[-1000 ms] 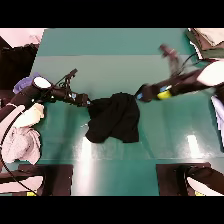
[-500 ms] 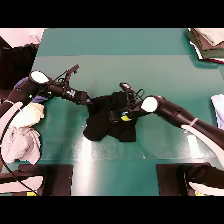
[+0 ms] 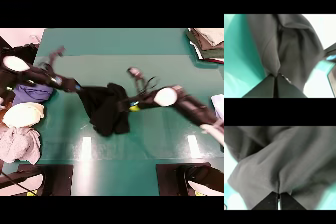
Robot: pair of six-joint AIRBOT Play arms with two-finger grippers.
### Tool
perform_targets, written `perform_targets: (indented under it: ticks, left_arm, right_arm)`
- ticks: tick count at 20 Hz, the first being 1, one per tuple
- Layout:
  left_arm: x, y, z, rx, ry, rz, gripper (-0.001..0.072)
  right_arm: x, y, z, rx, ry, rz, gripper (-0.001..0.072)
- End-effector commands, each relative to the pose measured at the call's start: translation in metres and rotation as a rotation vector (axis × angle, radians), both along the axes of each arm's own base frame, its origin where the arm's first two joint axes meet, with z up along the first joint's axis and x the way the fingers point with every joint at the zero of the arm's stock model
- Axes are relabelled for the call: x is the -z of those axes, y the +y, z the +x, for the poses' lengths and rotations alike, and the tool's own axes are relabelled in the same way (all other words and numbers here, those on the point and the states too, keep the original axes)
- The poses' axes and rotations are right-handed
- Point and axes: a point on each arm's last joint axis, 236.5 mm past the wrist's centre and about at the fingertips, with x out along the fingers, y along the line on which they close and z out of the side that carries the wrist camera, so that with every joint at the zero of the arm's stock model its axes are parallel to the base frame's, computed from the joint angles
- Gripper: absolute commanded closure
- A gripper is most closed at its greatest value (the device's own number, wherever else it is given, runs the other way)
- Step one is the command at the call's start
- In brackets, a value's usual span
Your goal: Fold the shirts.
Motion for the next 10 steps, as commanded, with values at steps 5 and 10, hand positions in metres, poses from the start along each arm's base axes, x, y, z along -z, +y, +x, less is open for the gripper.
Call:
perform_targets:
  ticks: [5, 10]
  left_arm:
    - [-0.215, 0.042, -0.034, -0.048, -0.531, 0.033, 0.0683]
    - [-0.305, 0.035, -0.097, 0.0, -0.779, 0.058, 0.0683]
  right_arm:
    - [-0.189, -0.163, 0.008, 0.255, -0.323, -0.067, 0.0696]
    - [-0.264, -0.217, -0.029, 0.379, -0.46, -0.089, 0.0696]
